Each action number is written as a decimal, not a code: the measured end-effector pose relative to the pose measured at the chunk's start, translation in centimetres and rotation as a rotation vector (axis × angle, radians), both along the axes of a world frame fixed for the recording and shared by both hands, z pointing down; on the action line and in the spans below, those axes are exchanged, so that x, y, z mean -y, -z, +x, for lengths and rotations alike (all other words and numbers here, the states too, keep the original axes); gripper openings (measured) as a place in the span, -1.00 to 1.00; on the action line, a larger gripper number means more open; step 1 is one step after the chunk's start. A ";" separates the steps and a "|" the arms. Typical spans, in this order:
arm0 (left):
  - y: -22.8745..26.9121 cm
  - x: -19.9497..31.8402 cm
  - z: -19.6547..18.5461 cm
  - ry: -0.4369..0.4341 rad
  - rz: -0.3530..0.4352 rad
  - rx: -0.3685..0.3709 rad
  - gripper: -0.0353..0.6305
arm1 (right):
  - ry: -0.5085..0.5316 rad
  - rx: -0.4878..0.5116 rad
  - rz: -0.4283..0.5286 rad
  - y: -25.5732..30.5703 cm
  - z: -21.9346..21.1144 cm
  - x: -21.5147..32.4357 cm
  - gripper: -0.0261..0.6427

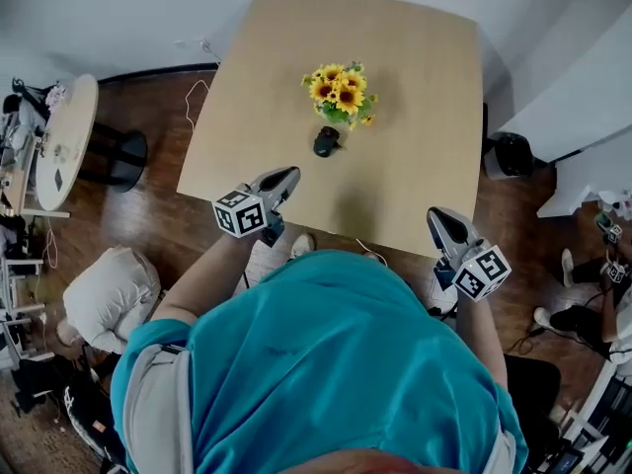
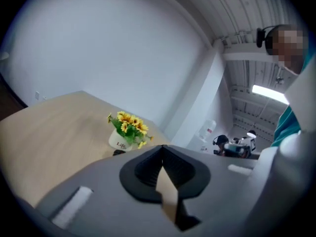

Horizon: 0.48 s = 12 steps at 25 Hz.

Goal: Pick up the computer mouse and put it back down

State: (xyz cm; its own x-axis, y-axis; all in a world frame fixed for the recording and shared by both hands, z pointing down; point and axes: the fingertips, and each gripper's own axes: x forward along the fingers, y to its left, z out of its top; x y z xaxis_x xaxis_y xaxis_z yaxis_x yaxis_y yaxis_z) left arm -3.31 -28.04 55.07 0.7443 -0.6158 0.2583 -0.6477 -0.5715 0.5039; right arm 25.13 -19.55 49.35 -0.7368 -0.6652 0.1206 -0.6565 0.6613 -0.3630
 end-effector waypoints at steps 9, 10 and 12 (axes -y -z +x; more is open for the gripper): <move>7.7 -6.9 -3.5 -0.128 0.174 -0.125 -0.88 | -0.028 -0.007 0.051 2.2 -6.7 -4.3 -0.92; 8.1 -7.7 -4.6 -0.149 0.186 -0.130 -0.88 | -0.044 -0.020 0.050 2.4 -7.8 -5.0 -0.92; 8.7 -9.8 -6.9 -0.197 0.207 -0.120 -0.88 | -0.077 -0.039 0.042 2.8 -10.3 -6.7 -0.92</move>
State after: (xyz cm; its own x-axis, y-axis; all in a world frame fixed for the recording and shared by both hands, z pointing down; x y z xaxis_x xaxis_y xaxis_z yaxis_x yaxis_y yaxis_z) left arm -10.22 -18.28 46.38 0.8720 -0.4873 0.0459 -0.4576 -0.7784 0.4298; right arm 14.83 -12.83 46.59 -0.6785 -0.7248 0.1195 -0.7192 0.6223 -0.3089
